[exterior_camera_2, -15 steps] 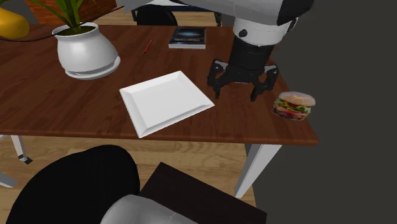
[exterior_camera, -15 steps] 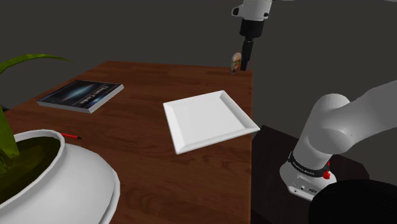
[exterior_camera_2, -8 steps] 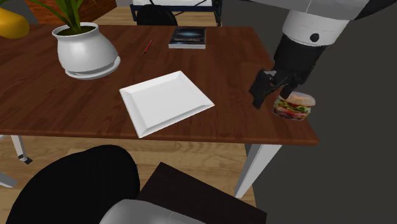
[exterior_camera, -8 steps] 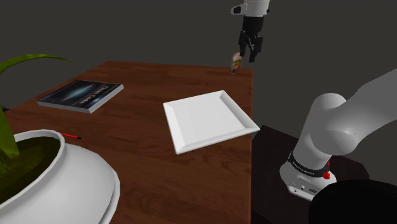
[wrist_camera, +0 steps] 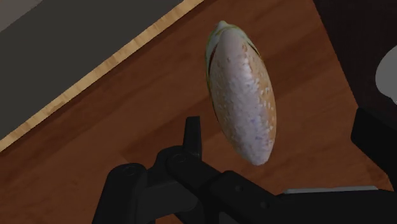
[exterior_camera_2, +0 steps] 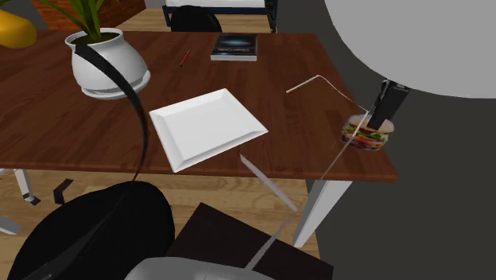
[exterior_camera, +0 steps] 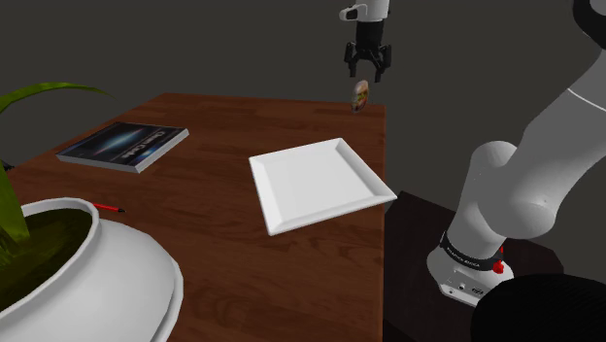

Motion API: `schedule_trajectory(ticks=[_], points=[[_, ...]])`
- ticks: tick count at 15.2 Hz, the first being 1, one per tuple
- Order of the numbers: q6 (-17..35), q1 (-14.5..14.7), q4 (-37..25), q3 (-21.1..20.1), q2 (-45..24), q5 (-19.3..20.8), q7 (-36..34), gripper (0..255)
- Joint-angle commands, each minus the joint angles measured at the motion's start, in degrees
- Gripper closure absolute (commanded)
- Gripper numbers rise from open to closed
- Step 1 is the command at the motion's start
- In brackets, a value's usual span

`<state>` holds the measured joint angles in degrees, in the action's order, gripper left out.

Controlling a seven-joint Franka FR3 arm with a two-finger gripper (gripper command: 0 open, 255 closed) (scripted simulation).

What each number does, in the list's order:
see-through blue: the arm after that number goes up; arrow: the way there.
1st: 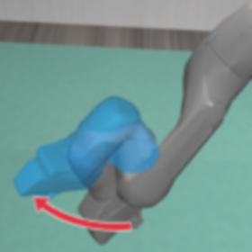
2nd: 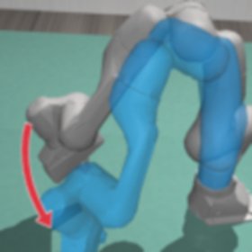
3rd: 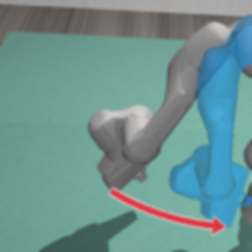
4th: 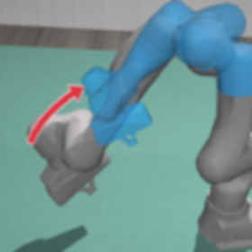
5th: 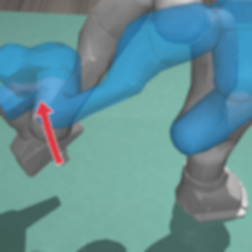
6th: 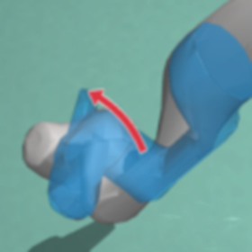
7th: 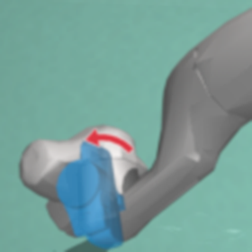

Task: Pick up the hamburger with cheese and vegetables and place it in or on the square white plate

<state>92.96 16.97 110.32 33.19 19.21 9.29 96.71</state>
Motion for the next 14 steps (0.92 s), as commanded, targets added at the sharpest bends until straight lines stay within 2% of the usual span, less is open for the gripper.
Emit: schedule_trajectory(ticks=[1, 8, 14], points=[[0.9, 1.0, -1.5, 1.5, -2.4, -0.3, 5.4, 0], [5.9, 0.7, 4.1, 1.8, -1.7, 0.2, 5.0, 0], [5.9, 0.7, 4.1, 1.8, -1.8, 0.2, 5.0, 0]])
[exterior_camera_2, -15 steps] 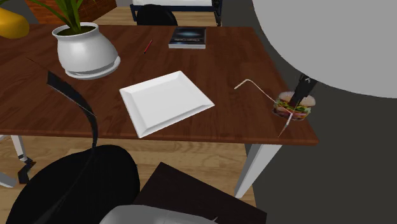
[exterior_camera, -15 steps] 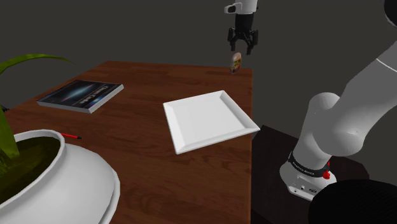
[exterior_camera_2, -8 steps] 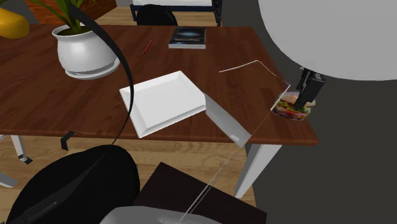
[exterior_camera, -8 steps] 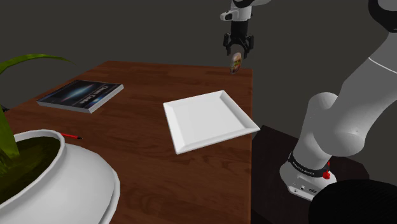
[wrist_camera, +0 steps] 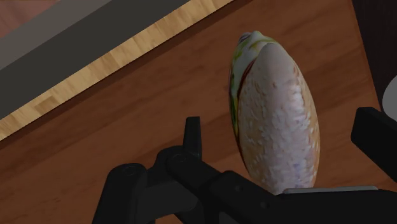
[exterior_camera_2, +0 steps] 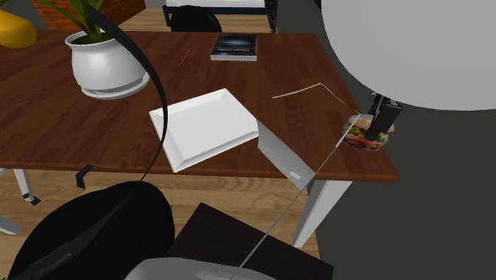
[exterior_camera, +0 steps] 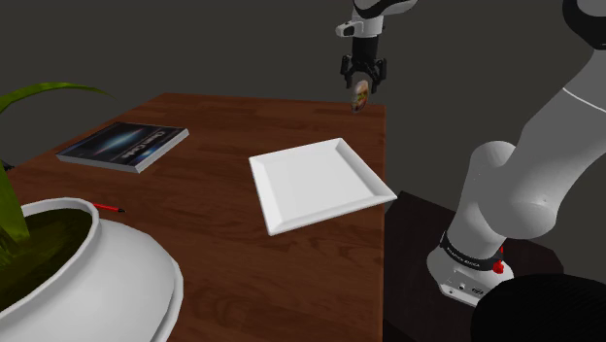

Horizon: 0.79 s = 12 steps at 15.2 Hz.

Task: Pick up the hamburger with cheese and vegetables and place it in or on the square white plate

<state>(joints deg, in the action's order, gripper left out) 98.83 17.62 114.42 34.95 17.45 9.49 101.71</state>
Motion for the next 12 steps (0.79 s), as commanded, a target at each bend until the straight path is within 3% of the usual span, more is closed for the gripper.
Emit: schedule_trajectory(ticks=[1, 2, 3, 12], points=[[0.0, 0.0, 0.0, 0.0, 0.0, 0.0, 0.0, 0], [0.0, 0.0, 0.0, 0.0, 0.0, 0.0, 0.0, 0], [0.0, 0.0, 0.0, 0.0, 0.0, 0.0, 0.0, 255], [0.0, 0.0, 0.0, 0.0, 0.0, 0.0, 0.0, 255]])
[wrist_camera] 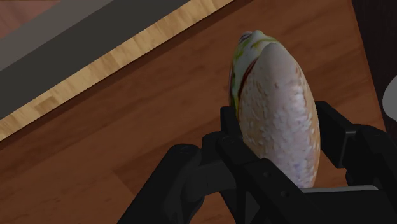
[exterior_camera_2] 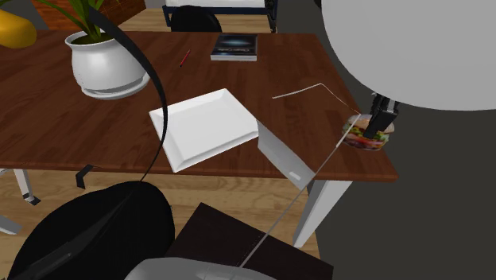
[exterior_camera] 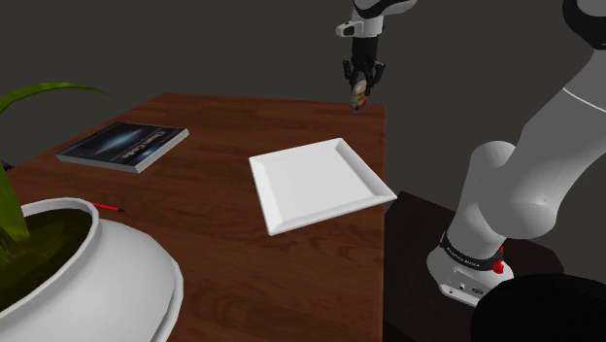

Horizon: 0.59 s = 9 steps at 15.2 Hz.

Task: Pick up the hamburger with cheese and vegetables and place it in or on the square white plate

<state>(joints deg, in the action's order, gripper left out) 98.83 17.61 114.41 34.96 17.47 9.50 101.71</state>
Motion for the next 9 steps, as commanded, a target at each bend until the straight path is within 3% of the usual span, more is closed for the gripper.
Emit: schedule_trajectory(ticks=[1, 9], points=[[-0.8, 0.1, -0.8, -0.1, 0.0, -0.1, 0.0, 255], [-6.9, 0.4, -7.6, -0.4, -0.9, -0.7, 0.5, 255]])
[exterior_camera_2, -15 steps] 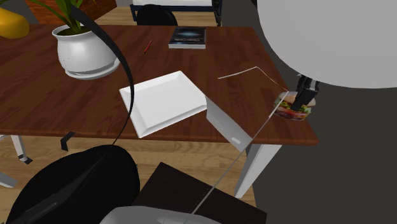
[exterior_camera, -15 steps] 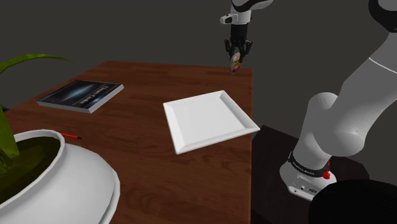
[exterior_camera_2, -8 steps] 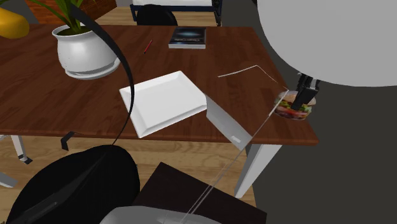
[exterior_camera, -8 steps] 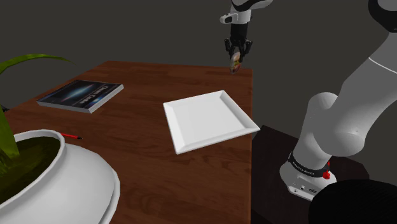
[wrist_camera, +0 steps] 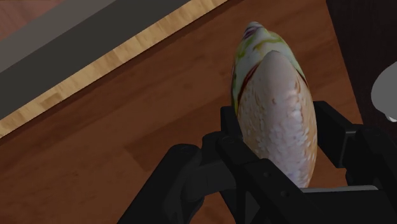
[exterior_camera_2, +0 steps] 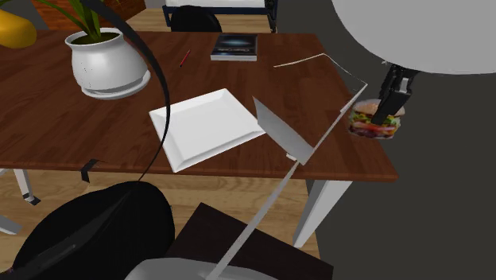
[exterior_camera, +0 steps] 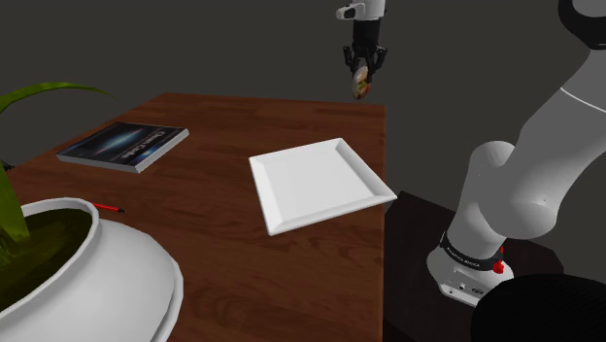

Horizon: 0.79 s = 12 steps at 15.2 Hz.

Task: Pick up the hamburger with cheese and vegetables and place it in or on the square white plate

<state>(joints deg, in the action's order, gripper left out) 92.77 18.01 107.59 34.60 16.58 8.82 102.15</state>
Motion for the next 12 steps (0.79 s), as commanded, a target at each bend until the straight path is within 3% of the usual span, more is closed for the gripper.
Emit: schedule_trajectory(ticks=[1, 8, 12], points=[[-1.6, 0.1, -1.8, -0.1, -0.2, -0.1, 0.1, 255], [-7.0, 0.4, -8.7, 0.0, -1.9, -1.0, 0.9, 255], [-7.6, 1.3, -5.2, -4.0, 2.1, 0.0, -4.4, 255]])
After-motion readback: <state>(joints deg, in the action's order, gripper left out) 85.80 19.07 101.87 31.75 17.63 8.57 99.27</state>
